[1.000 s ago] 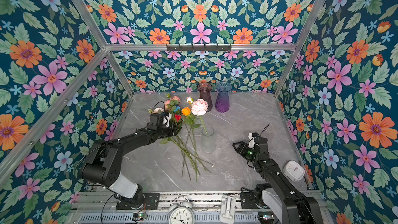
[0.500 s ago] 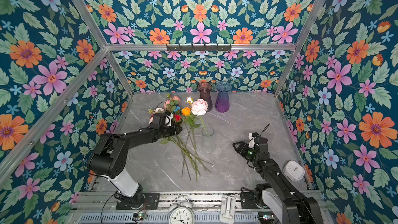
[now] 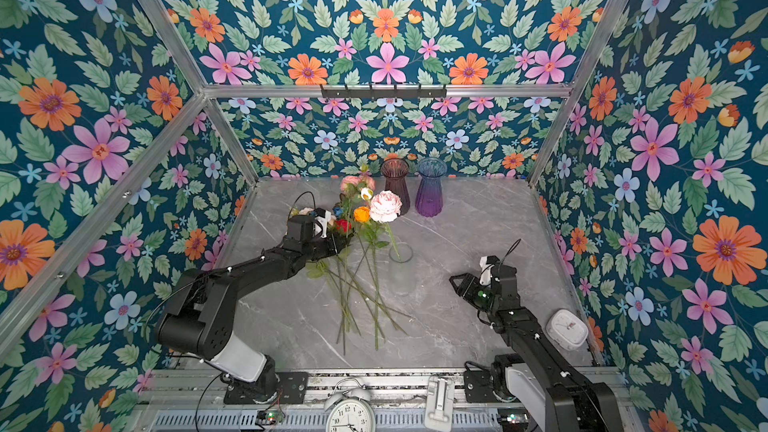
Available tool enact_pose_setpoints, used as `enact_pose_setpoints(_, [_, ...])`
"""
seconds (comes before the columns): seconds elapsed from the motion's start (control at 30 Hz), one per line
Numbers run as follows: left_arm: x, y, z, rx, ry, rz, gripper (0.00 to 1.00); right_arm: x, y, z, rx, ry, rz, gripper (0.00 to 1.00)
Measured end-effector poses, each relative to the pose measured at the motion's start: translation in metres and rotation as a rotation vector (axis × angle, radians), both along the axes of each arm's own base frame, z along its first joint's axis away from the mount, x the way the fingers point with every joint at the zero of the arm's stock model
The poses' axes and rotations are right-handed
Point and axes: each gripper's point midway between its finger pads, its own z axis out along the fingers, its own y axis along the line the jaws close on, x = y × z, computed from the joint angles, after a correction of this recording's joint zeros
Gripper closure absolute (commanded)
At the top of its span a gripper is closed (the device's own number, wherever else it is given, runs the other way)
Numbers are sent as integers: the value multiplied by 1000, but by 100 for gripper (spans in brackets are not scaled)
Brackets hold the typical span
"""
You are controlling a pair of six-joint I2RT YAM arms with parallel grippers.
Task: Arrange the flowers into the vase
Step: 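Grasp a pink rose stem from the bunch with the left gripper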
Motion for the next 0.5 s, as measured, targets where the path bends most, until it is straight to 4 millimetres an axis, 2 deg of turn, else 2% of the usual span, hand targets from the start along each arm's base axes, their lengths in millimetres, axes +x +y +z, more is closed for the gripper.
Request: enact_pose_setpoints(0.5, [-21,6,100,-102,-212,13,100,-1,0,-1,0,3,0,45])
